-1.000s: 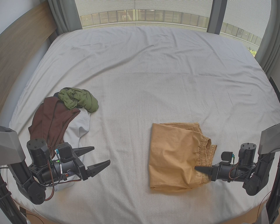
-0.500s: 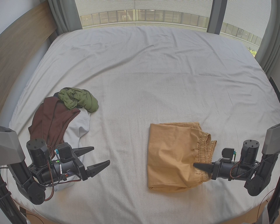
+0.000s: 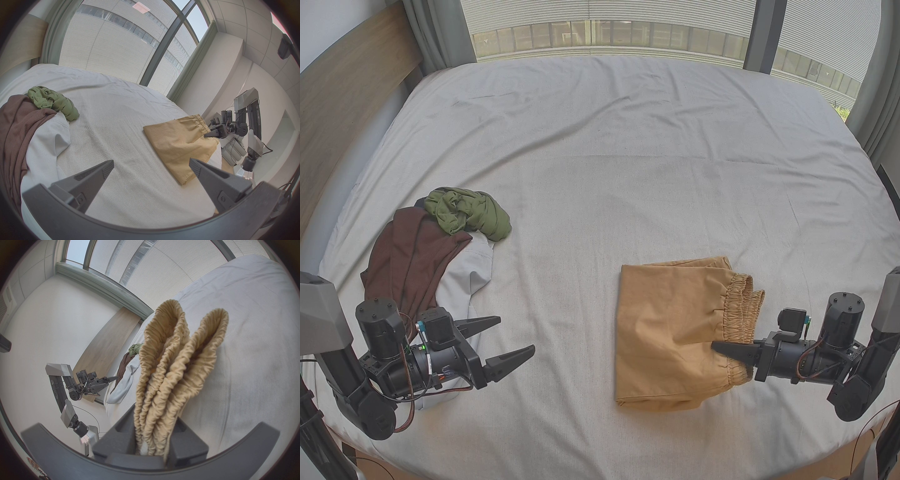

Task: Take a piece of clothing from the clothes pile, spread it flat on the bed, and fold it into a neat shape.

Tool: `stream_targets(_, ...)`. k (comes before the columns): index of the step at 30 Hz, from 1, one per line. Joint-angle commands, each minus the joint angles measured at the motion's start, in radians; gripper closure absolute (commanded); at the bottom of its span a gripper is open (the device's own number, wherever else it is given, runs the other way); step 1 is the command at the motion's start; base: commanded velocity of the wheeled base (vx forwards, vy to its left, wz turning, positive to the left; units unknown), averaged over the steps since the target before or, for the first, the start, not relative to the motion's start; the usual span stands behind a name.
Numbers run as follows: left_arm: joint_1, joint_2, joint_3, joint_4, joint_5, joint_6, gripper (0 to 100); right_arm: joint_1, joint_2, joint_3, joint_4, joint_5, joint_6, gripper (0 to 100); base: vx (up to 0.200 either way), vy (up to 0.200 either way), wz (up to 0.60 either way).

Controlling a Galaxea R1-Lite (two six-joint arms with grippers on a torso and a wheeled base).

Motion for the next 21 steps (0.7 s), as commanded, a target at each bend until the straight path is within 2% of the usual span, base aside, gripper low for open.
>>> stream_targets(1, 0.000, -0.001, 0.001, 0.000, -0.001, 0.000, 0, 0.016, -0.039, -0.001, -0.001, 0.001, 0.005, 100, 0.000, 0.000, 0.00)
stream_targets(21, 0.000, 0.000, 0.003, 0.000, 0.001, 0.000, 0, 0.049, -0.072, -0.004, -0.001, -0.002, 0.006, 100, 0.000, 0.000, 0.00)
